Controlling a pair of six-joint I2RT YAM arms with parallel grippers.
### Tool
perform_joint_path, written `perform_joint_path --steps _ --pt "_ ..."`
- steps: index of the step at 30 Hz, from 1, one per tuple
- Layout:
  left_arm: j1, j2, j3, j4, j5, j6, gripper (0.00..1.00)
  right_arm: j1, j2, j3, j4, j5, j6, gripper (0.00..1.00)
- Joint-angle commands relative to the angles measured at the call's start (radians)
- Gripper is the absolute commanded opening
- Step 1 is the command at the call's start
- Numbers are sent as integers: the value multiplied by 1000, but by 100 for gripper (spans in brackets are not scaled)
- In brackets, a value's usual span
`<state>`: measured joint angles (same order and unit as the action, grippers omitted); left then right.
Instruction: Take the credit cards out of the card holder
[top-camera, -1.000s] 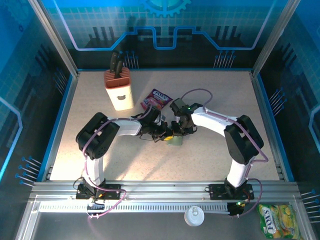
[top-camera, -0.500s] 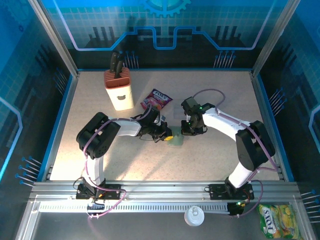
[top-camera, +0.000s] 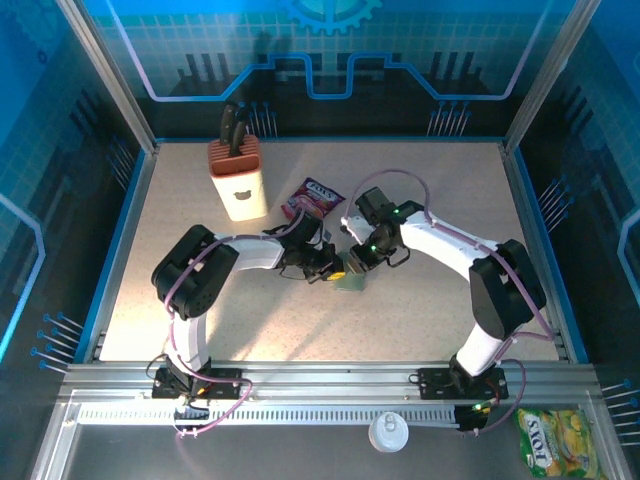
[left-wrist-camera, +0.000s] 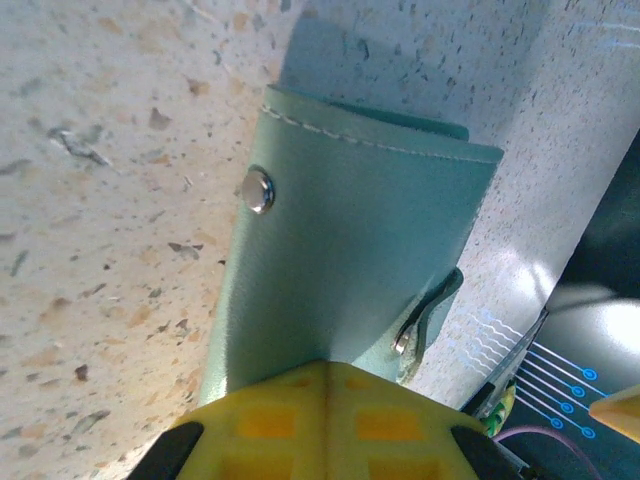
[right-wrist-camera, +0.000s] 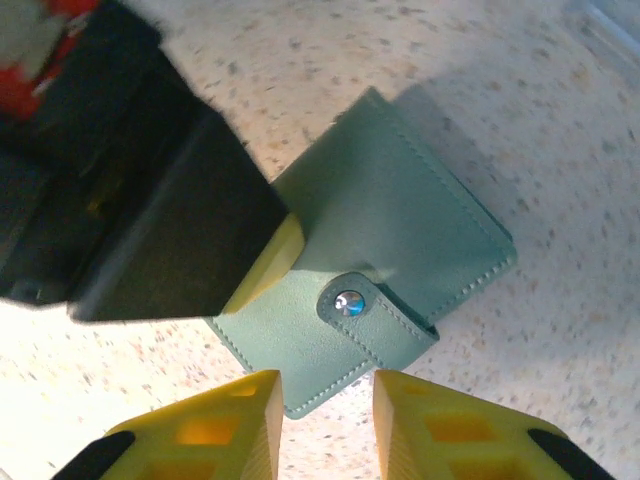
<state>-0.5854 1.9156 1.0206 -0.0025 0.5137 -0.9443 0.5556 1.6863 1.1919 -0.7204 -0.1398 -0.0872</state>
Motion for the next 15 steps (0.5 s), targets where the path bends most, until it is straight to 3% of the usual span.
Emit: perform_joint_path --steps 1,6,10,15 --pt "8 -21 -11 -68 -52 -34 7 0 -28 -21 4 -37 -353 32" --pt "21 -65 -44 19 -33 -103 9 1 33 25 -30 -8 -522 37" --pt "38 -125 -57 13 -45 -110 10 1 65 40 -24 0 -588 45" --pt "66 -173 -90 16 -49 -104 10 6 106 72 -33 9 -676 49"
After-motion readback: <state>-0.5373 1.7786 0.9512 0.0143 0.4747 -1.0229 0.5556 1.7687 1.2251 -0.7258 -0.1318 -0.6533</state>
